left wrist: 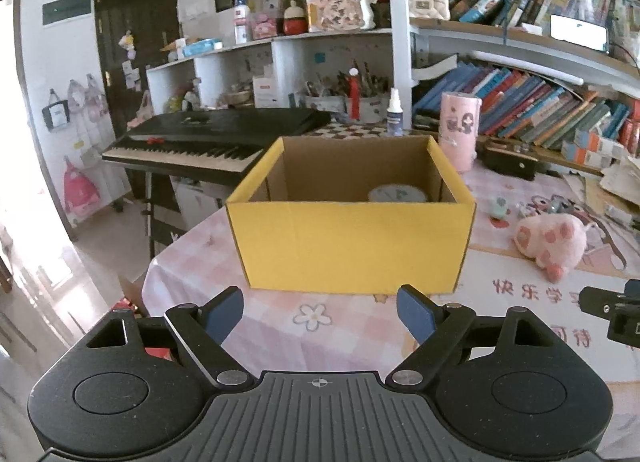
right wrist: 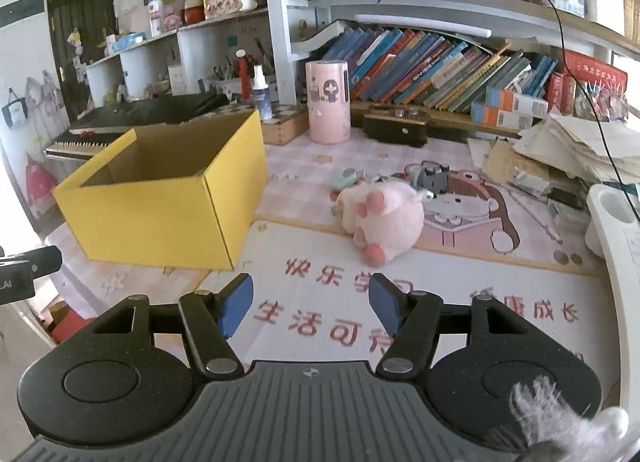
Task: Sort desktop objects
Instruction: 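Withdraw both grippers from the box back toward the desk items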
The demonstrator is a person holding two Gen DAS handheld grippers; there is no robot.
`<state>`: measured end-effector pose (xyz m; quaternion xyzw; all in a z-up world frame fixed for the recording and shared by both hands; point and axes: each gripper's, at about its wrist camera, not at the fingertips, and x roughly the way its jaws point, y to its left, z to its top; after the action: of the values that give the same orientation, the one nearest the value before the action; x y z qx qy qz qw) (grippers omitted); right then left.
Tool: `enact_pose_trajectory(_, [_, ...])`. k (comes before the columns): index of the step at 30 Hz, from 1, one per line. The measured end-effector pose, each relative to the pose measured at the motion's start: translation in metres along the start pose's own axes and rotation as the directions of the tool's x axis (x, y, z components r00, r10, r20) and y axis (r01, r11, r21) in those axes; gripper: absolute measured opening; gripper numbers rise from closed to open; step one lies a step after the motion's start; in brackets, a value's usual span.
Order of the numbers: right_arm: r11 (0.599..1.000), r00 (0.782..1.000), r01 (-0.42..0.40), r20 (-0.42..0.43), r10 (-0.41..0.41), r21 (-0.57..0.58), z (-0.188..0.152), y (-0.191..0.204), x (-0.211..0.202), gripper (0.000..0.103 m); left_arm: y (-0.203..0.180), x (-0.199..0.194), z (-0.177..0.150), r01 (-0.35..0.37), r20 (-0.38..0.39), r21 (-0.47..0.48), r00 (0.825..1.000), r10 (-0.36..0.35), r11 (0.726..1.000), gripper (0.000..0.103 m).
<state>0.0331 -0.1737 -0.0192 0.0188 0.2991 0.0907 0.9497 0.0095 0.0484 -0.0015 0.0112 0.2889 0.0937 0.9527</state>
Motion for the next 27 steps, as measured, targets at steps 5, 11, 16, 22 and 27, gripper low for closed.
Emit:
enact_pose_trajectory(5, [1.0,1.0,0.01,-0.016,-0.01,0.001,-0.012,0.002,-0.008,0.063,0.0,-0.004,-0.01,0.022,-0.02,0.011,1.0,-0.022,1.0,0.086])
enact_pose_trajectory(11, [1.0,0.998,0.027,-0.049,-0.027,0.011,-0.02,0.0,-0.01,0.063,-0.005,-0.005,-0.019,0.053,-0.047,0.032,0.998,-0.051,0.998,0.086])
enact_pose_trajectory(16, [0.999,0.998,0.036,-0.06,-0.036,0.011,-0.021,-0.004,-0.01,0.063,-0.013,-0.003,-0.022,0.075,-0.062,0.051,0.995,-0.072,0.996,0.086])
enact_pose_trajectory(22, [0.999,0.996,0.052,-0.074,-0.05,0.018,-0.021,-0.016,-0.007,0.064,-0.03,0.003,-0.019,0.105,-0.076,0.062,0.992,-0.1,0.993,0.086])
enact_pose_trajectory(27, [0.996,0.993,0.078,-0.095,-0.075,0.034,-0.021,-0.037,-0.002,0.064,-0.051,0.01,-0.016,0.124,-0.088,0.079,0.989,-0.117,0.989,0.086])
